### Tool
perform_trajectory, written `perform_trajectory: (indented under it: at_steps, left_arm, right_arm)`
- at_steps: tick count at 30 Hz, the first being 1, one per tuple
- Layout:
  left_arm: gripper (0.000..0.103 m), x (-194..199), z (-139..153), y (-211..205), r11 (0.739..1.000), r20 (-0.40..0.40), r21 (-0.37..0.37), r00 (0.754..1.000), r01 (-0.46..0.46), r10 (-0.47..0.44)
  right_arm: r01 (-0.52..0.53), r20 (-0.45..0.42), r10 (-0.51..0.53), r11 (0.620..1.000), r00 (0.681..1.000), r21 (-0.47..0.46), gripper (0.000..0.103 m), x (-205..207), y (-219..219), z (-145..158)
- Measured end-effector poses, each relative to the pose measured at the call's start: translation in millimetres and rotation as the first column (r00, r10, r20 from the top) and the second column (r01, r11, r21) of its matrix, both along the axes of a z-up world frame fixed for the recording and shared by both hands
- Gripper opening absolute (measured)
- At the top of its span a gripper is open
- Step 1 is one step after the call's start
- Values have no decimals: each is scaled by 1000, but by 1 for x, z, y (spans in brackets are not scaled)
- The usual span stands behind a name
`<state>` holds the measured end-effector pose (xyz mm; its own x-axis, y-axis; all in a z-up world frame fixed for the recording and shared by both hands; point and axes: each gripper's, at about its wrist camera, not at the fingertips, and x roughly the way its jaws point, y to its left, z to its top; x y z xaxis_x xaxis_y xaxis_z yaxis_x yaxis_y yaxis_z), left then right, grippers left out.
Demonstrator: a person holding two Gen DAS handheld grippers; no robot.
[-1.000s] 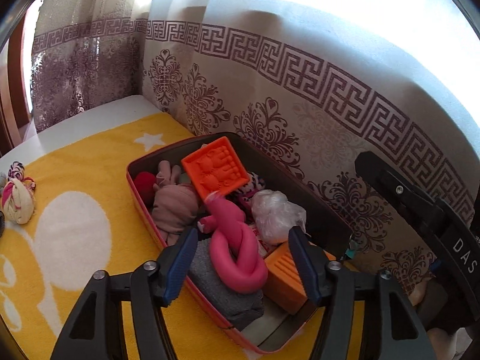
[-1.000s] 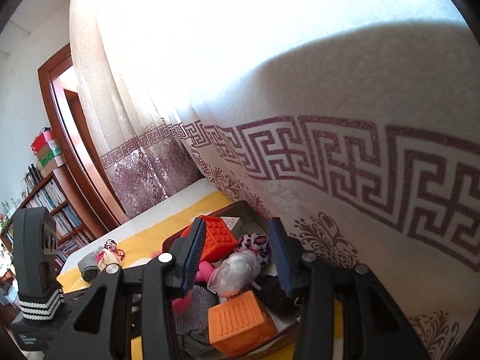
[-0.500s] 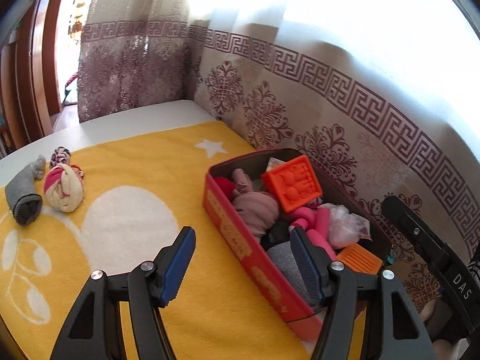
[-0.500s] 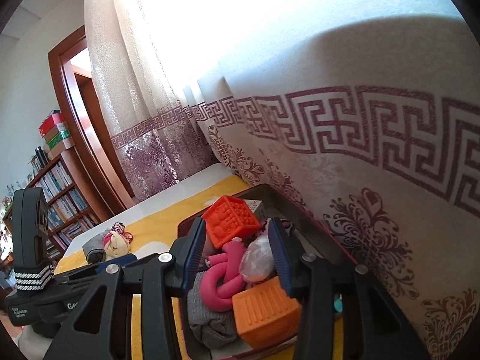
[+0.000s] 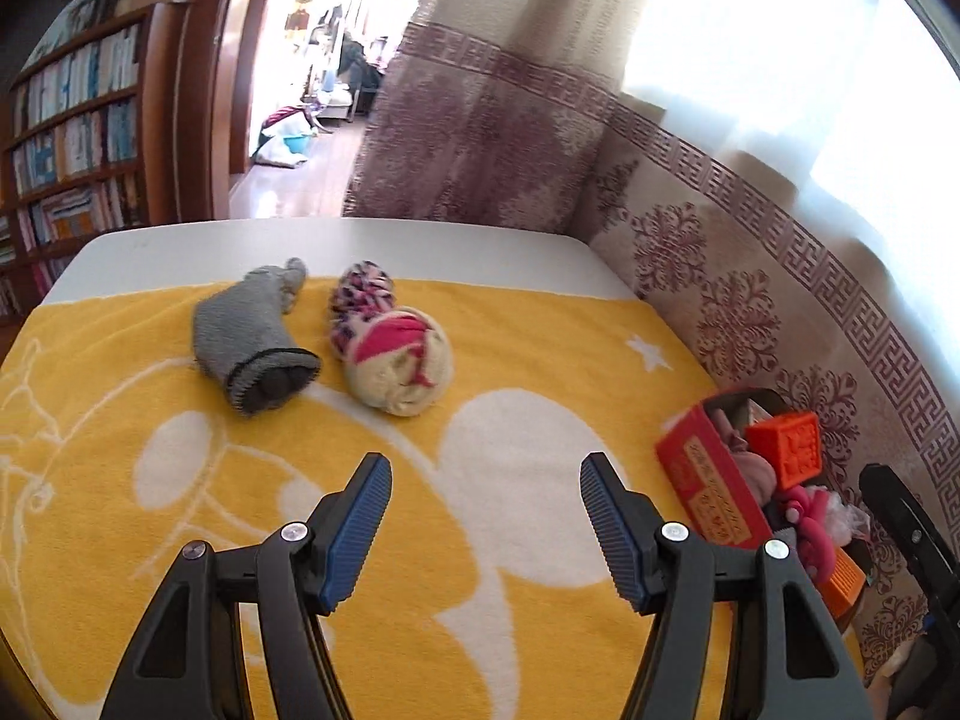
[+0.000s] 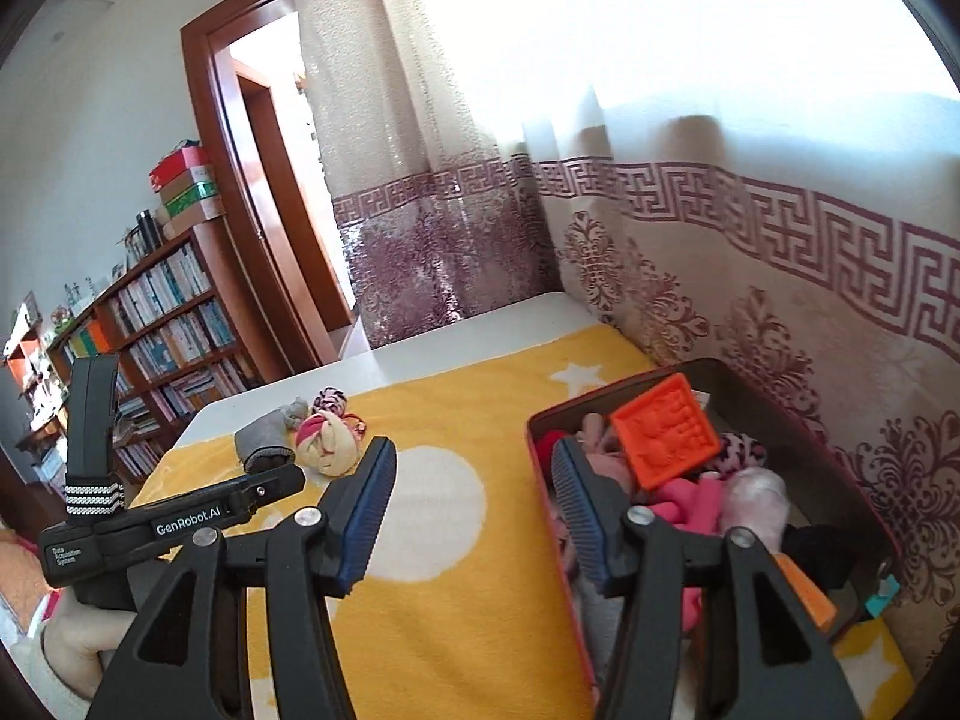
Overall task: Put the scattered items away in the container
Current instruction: 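Move both grippers back toward the grey glove and sock ball, then grasp the grey glove with the left gripper while the right gripper grasps the pink-white sock ball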
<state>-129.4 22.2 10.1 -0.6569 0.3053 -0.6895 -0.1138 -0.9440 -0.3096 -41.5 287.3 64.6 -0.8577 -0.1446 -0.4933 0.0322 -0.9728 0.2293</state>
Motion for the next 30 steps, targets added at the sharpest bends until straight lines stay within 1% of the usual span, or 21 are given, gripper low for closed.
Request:
perform_trajectory:
  at_steps: [1, 2, 4, 7, 10, 13, 18, 21, 24, 27, 28, 30]
  left_arm:
    - [67, -4, -1, -14, 999, 1, -4, 999, -35, 35]
    - [71, -9, -3, -27, 997, 1, -14, 998, -70, 70]
    - [76, -19, -7, -52, 988, -1, -34, 989, -150, 150]
    - [76, -39, -19, -83, 970, 23, -51, 971, -238, 239]
    - [76, -59, -31, -99, 958, 60, -57, 957, -280, 283]
    - [76, -76, -41, -104, 957, 81, -62, 955, -282, 286]
    - [76, -105, -54, -98, 961, 119, -70, 954, -267, 274]
    - [76, -121, -64, -97, 958, 146, -84, 948, -274, 284]
    - [76, -131, -73, -100, 960, 167, -55, 946, -274, 279]
    - [76, -134, -79, -102, 966, 155, -28, 954, -257, 258]
    - [66, -133, -81, -103, 971, 146, -22, 960, -240, 241]
    - [59, -131, -81, -104, 975, 132, -13, 966, -220, 220]
  right_arm:
    - [-13, 3, 13, 1000, 1000, 5, 60, -4, -8, 0]
    - [-26, 7, 26, 1000, 1000, 9, 60, -7, -16, -1]
    - [-53, 19, 53, 999, 998, 13, 60, -13, -31, -4]
    - [-89, 41, 88, 996, 995, 27, 61, -16, -50, -12]
    - [-106, 63, 103, 994, 993, 42, 61, -20, -59, -19]
    - [-107, 80, 102, 993, 991, 52, 61, -24, -61, -24]
    - [-92, 99, 86, 994, 991, 65, 61, -30, -59, -28]
    - [-88, 114, 79, 993, 990, 77, 61, -35, -59, -31]
    - [-94, 126, 81, 991, 989, 100, 61, -41, -64, -35]
    - [-111, 141, 93, 986, 986, 126, 61, -50, -72, -39]
    - [-123, 150, 102, 984, 983, 131, 61, -54, -76, -41]
    - [-150, 172, 127, 980, 977, 128, 61, -64, -83, -45]
